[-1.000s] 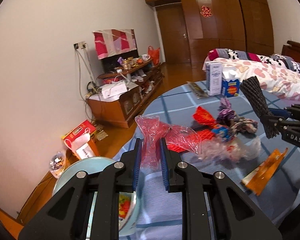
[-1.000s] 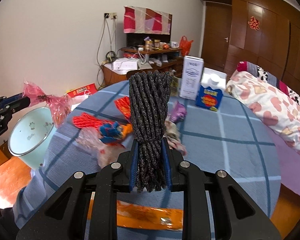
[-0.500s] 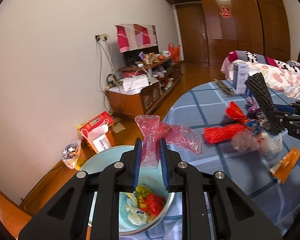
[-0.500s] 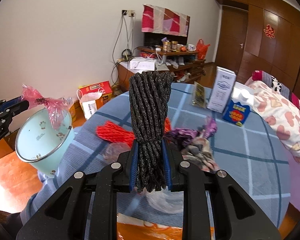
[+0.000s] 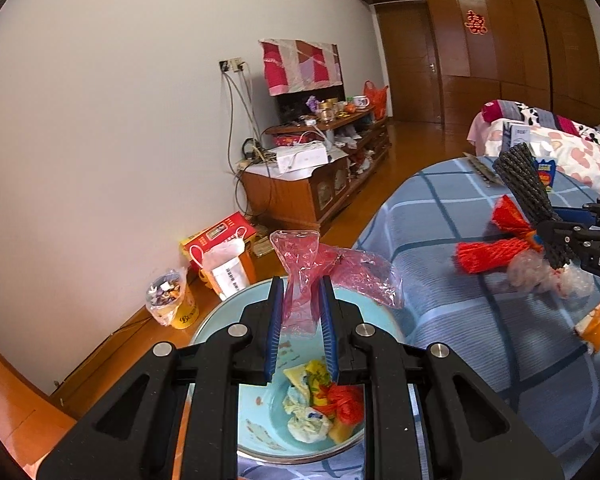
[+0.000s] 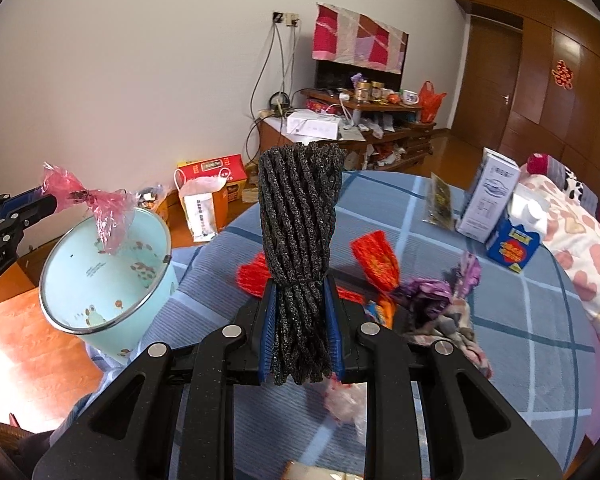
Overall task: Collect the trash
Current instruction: 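Carry the rope and pink bag over the blue bucket and open both grippers, then return to the table and grasp the plaid cloth with the right gripper, then grasp the clear plastic bag with the left gripper while the right gripper holds the cloth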
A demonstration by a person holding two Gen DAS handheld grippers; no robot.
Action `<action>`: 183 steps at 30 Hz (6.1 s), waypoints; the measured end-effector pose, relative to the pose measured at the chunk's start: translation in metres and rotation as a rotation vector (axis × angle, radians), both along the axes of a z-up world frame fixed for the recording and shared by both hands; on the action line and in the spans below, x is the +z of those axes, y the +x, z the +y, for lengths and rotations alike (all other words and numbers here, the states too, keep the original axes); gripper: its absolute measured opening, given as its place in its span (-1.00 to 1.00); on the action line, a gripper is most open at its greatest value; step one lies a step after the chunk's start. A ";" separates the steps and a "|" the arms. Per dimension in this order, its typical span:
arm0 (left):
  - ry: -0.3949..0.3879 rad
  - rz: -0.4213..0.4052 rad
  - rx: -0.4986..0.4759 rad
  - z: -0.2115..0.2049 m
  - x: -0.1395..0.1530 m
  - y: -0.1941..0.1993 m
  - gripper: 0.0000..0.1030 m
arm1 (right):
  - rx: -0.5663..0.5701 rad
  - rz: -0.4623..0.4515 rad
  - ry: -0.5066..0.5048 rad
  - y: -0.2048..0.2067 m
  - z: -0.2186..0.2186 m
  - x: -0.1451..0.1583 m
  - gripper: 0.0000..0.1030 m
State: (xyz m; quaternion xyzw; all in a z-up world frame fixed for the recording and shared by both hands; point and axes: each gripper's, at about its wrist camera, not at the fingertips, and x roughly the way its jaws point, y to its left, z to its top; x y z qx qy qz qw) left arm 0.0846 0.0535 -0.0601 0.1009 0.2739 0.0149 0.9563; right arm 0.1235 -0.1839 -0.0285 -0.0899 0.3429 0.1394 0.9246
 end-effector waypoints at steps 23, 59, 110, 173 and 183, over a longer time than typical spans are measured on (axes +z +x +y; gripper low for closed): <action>0.016 0.017 0.116 0.047 -0.014 0.003 -0.65 | 0.089 0.013 -0.017 0.021 0.060 -0.006 -0.55; 0.066 0.008 0.221 0.082 -0.018 0.003 -0.65 | 0.207 0.055 -0.062 0.030 0.126 -0.026 -0.55; 0.050 0.020 0.183 0.072 -0.021 -0.001 0.11 | 0.312 0.078 -0.047 0.021 0.162 -0.036 0.01; 0.029 0.076 -0.266 -0.200 -0.042 0.021 0.61 | -0.456 0.048 0.060 -0.082 -0.234 -0.017 -0.72; 0.092 0.166 -0.378 -0.252 -0.067 0.022 0.11 | -0.525 0.049 0.077 -0.112 -0.269 -0.035 -0.71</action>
